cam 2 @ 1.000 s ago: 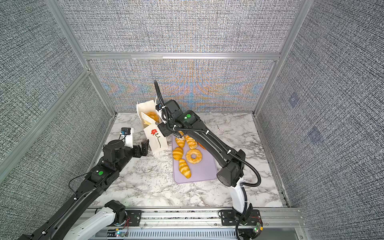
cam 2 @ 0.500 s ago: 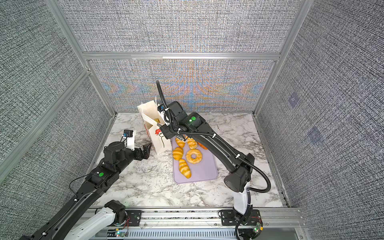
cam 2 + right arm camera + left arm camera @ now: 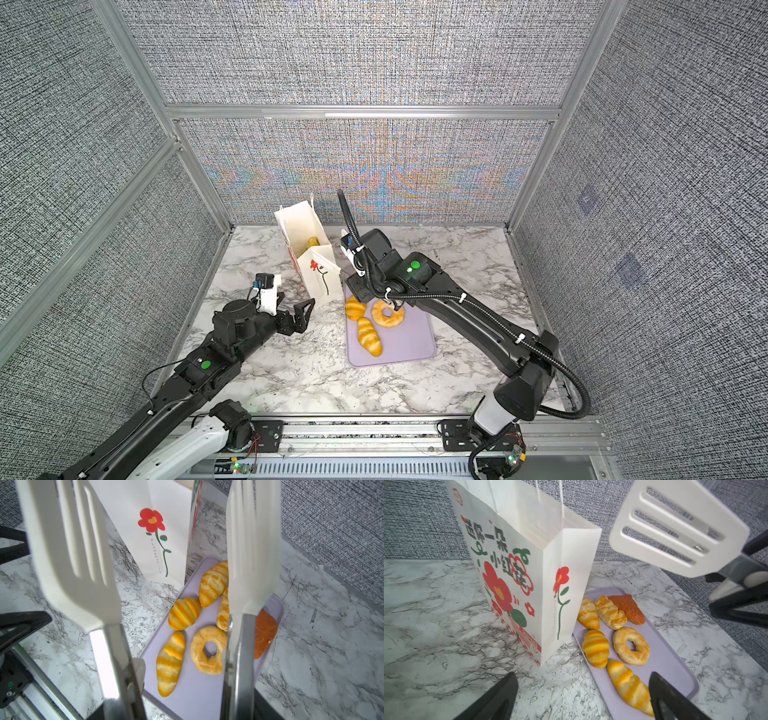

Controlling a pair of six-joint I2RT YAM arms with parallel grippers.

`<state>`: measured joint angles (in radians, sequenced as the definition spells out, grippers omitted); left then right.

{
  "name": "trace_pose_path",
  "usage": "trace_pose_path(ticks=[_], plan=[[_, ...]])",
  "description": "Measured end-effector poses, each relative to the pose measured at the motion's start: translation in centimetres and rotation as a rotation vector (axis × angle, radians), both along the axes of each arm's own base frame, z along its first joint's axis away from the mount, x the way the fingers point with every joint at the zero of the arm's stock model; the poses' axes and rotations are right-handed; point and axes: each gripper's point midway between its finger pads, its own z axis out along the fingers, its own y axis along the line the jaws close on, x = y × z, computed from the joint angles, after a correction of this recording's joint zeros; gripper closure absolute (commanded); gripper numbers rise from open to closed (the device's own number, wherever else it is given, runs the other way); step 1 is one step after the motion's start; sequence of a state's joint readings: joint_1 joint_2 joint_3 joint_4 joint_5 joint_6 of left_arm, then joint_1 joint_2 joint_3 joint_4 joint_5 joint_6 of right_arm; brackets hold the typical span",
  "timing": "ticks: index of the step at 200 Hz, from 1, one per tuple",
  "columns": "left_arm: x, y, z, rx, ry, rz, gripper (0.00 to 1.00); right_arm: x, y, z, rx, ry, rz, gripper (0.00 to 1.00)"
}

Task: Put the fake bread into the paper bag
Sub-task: 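Move the empty tongs back over the tray with the right gripper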

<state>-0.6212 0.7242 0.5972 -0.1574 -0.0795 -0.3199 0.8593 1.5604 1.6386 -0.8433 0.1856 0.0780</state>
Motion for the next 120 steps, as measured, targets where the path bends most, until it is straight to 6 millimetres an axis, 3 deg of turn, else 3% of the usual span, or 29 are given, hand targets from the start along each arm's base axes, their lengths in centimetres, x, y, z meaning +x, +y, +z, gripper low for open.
trace_pose_path(ticks=[54, 120], plan=[[-0.8, -0.8, -1.0, -0.010, -0.012, -0.009, 0.01, -2.6, -3.3, -3.2, -0.028, 0.058, -0.055, 0.36], [-2.2, -1.2, -3.9, -0.047, 0.019, -0.022, 0.01, -6.0, -5.8, -9.3, -0.102, 0.182, -0.101, 0.36]])
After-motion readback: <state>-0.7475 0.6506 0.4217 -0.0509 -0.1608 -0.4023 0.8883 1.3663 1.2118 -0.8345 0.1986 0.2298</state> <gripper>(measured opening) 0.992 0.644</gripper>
